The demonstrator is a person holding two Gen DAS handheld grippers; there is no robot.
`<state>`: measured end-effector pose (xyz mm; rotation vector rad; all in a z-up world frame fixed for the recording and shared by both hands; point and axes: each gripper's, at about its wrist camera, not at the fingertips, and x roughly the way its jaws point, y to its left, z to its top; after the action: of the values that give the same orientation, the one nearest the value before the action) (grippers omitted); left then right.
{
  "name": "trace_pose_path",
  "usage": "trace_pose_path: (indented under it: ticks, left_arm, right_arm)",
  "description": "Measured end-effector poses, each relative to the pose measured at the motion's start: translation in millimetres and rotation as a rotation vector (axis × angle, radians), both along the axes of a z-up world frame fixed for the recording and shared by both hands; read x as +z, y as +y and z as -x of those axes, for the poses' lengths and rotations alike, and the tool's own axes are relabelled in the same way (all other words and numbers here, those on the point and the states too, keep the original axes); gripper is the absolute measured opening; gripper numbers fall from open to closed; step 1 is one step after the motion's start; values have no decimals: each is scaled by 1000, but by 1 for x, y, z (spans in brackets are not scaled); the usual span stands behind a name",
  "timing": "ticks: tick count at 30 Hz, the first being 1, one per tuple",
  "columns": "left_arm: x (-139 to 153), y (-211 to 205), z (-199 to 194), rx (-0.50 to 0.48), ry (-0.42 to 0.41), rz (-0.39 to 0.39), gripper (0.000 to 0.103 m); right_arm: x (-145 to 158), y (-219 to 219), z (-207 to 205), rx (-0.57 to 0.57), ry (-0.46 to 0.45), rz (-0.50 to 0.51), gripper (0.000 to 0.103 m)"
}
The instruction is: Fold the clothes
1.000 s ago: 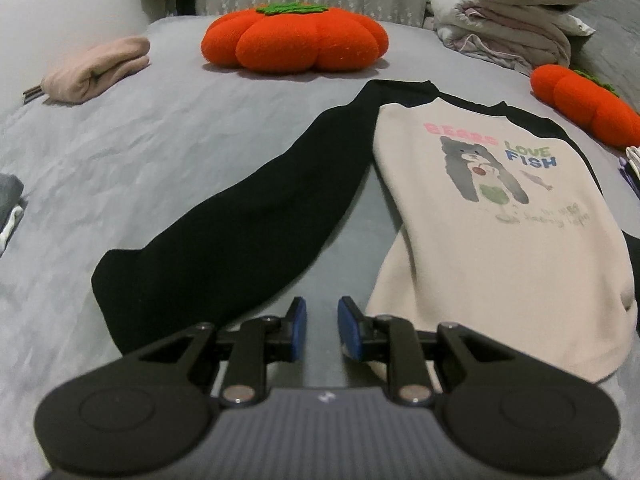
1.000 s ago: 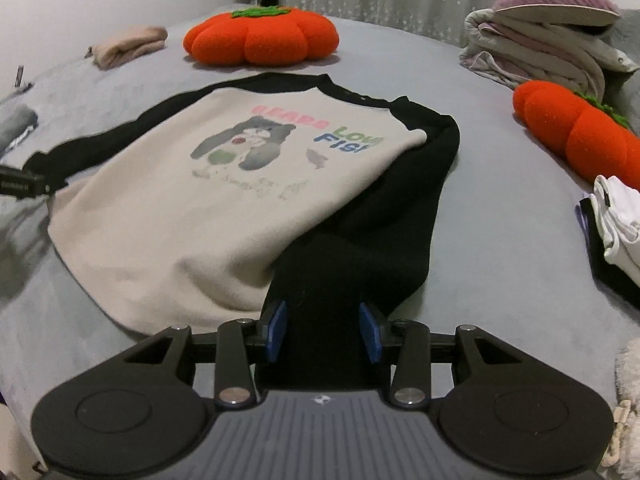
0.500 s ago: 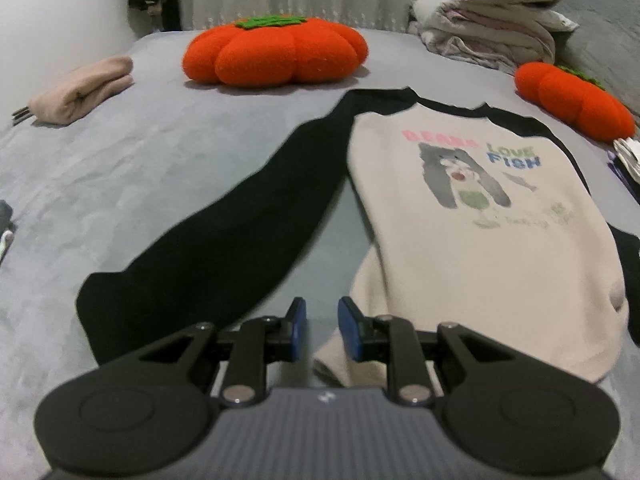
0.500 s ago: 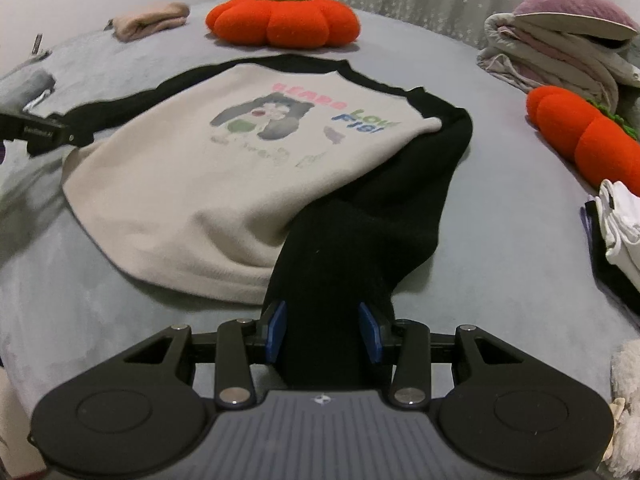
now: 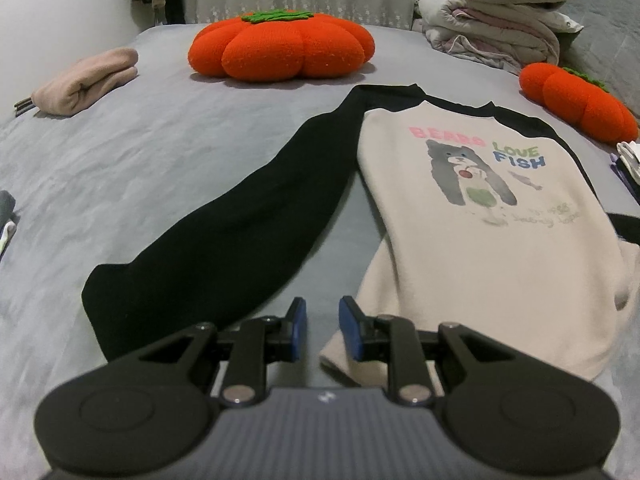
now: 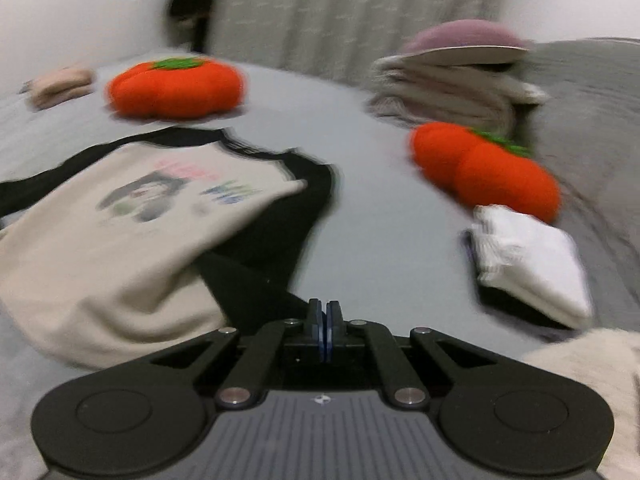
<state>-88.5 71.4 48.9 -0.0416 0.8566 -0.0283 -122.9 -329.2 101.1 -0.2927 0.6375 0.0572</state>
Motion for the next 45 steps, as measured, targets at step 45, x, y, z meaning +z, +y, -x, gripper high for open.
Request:
trace_pose_path:
  ticks: [45]
  left_arm:
    - [-18, -28, 31, -405, -110, -271, 24]
  right_arm:
    - [-51, 80, -12, 298, -75, 269, 40]
